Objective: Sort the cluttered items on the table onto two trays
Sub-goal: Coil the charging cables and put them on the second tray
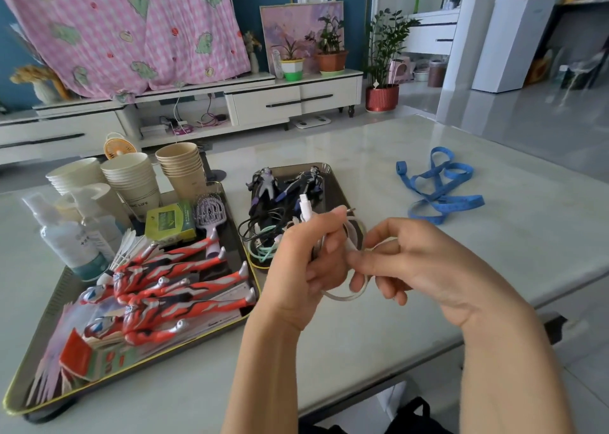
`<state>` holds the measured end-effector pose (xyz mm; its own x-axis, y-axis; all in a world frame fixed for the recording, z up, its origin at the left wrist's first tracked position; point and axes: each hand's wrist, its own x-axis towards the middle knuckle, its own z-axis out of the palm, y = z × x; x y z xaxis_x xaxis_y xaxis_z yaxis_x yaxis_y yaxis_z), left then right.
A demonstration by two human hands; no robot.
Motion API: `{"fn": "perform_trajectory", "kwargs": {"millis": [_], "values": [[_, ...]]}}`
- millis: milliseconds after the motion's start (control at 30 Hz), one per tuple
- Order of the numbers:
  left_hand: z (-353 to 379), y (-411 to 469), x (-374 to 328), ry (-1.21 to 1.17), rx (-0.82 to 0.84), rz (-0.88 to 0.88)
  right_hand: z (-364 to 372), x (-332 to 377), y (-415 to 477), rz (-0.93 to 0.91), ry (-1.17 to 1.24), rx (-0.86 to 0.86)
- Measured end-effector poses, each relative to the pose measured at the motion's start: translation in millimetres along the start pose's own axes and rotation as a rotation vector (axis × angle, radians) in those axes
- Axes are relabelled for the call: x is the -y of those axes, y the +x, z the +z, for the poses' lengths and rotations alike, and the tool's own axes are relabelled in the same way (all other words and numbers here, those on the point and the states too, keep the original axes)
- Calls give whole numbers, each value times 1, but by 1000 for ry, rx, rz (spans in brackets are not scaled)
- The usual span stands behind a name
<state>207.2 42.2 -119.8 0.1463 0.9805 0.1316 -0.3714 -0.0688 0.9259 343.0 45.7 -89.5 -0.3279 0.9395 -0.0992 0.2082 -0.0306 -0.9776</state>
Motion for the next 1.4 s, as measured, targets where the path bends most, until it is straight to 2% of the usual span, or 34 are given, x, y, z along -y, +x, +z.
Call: {"fn": "perform_trajectory", "kwargs": {"millis": [167, 333, 467, 600, 767, 933, 1033, 1200, 1300, 1400], "values": [[-9, 1, 1, -15, 189, -68, -5, -7, -5, 40, 35, 61], [-20, 0, 1, -290, 590, -74, -10, -6, -13, 30, 179, 353], [-19, 0, 3, -327, 600, -113, -7, -8, -10, 58, 129, 277], [-17, 2, 0, -217, 397, -64, -1, -11, -5, -6, 50, 150], [5, 4, -2, -85, -140, -3, 8, -13, 6, 42, 139, 84], [23, 5, -2, 172, -478, 68, 14, -18, 12, 113, 226, 51], [26, 5, 0, 163, -572, 80, 18, -17, 13, 140, 226, -2], [12, 2, 1, 12, -602, -116, 26, -18, 14, 144, 67, -47], [14, 1, 0, 146, -661, -102, 29, -16, 15, 142, 37, -76], [14, 0, -3, 388, -698, -45, 24, -13, 14, 144, 139, -103]]}}
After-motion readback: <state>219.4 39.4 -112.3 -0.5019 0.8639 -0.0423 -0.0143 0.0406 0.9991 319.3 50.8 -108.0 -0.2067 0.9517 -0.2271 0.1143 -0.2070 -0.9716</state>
